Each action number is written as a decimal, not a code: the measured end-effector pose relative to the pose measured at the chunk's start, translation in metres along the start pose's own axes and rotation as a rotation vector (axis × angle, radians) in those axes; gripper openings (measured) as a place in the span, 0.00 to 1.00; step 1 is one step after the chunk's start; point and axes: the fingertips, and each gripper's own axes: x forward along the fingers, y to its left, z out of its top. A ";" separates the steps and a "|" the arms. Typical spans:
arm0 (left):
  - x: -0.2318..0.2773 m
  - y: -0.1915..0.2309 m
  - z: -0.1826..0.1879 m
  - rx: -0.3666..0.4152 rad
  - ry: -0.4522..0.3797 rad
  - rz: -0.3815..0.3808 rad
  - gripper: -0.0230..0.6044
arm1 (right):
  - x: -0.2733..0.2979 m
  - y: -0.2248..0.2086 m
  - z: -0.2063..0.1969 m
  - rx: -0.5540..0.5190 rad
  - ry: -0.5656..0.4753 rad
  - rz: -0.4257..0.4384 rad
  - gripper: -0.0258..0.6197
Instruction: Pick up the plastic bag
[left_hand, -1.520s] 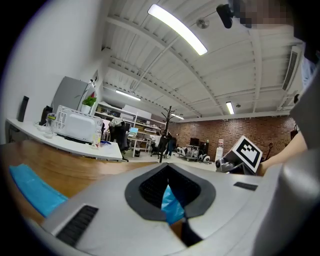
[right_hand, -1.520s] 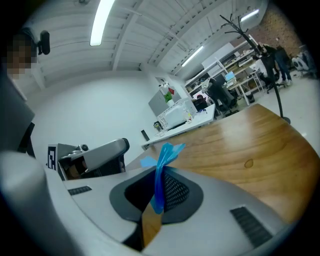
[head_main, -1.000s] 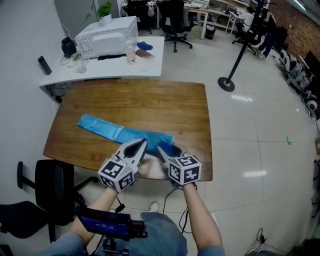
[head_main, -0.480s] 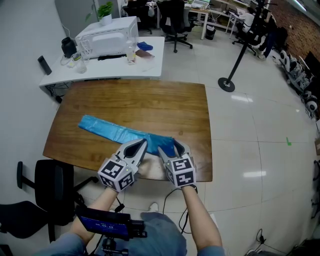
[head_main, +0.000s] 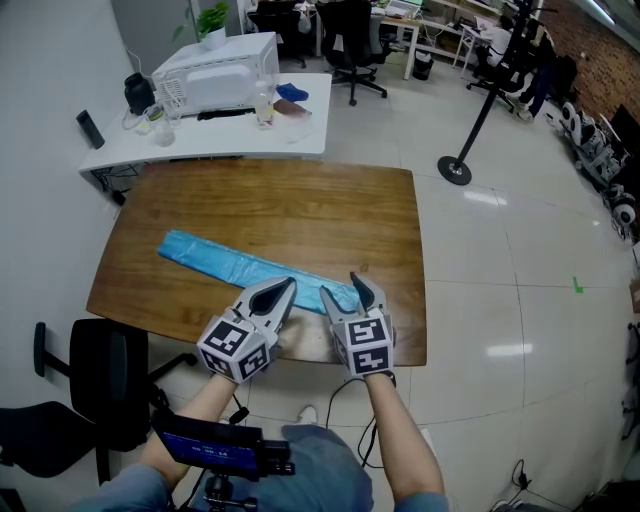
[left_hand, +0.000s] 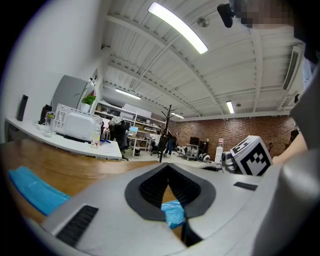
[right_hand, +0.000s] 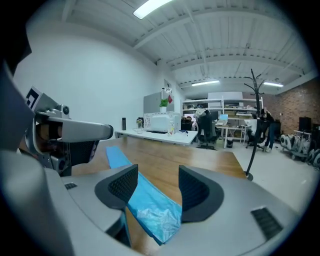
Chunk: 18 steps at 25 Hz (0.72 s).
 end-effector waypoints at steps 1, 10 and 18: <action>0.000 0.001 0.001 0.001 -0.001 0.000 0.06 | 0.001 0.001 0.001 -0.001 -0.001 0.002 0.45; 0.000 0.009 0.004 0.016 0.022 0.026 0.06 | 0.005 0.017 0.011 0.012 -0.027 0.060 0.44; -0.018 0.028 0.003 0.041 0.066 0.071 0.06 | 0.007 0.041 0.015 0.010 -0.031 0.104 0.15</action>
